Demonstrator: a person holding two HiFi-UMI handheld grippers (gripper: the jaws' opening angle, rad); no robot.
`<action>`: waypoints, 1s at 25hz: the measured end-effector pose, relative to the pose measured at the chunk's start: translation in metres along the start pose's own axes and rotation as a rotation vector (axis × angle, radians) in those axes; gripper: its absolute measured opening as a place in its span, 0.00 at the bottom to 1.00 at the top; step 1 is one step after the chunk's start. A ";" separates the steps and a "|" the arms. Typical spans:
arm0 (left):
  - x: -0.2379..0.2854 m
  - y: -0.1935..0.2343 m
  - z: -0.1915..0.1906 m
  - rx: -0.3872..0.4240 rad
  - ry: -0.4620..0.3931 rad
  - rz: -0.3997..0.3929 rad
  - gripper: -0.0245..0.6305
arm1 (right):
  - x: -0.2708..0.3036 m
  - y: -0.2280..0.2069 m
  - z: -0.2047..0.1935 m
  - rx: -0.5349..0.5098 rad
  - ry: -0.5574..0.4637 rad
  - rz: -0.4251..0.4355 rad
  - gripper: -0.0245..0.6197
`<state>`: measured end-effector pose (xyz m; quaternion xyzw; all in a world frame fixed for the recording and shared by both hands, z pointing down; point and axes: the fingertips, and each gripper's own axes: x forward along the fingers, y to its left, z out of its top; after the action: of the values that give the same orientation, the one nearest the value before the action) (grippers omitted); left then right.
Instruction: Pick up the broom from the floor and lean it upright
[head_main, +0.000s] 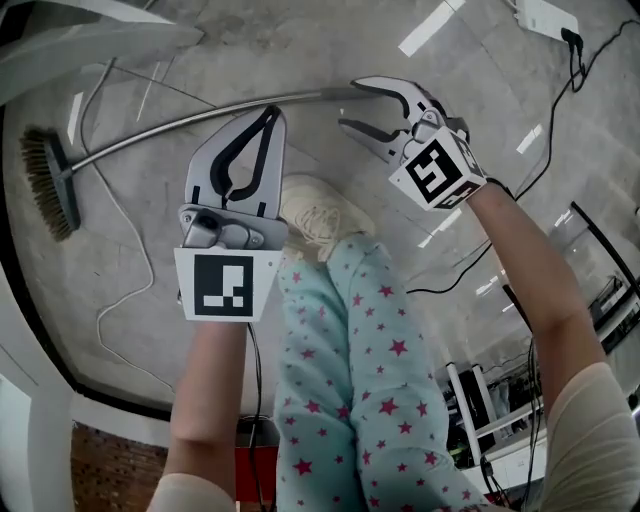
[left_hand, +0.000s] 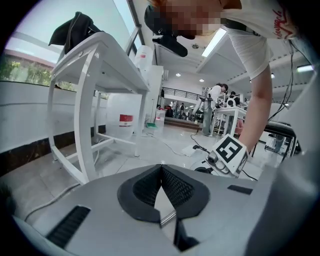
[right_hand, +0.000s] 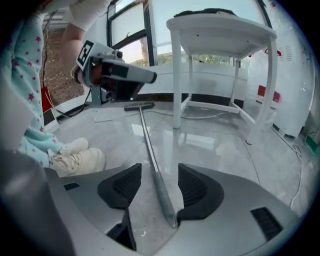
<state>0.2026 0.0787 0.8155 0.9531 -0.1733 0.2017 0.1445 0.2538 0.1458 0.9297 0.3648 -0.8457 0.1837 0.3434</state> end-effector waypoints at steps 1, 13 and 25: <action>0.000 -0.002 0.000 0.000 0.001 -0.009 0.07 | 0.001 -0.004 -0.012 -0.005 0.029 -0.010 0.39; 0.002 -0.014 -0.021 0.040 0.044 -0.072 0.07 | 0.028 -0.008 -0.080 -0.118 0.204 0.042 0.38; 0.003 -0.027 -0.004 0.038 0.012 -0.085 0.07 | 0.021 0.006 -0.078 -0.224 0.273 0.113 0.20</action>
<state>0.2142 0.1033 0.8150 0.9610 -0.1278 0.2043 0.1359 0.2739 0.1832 0.9982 0.2480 -0.8254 0.1554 0.4828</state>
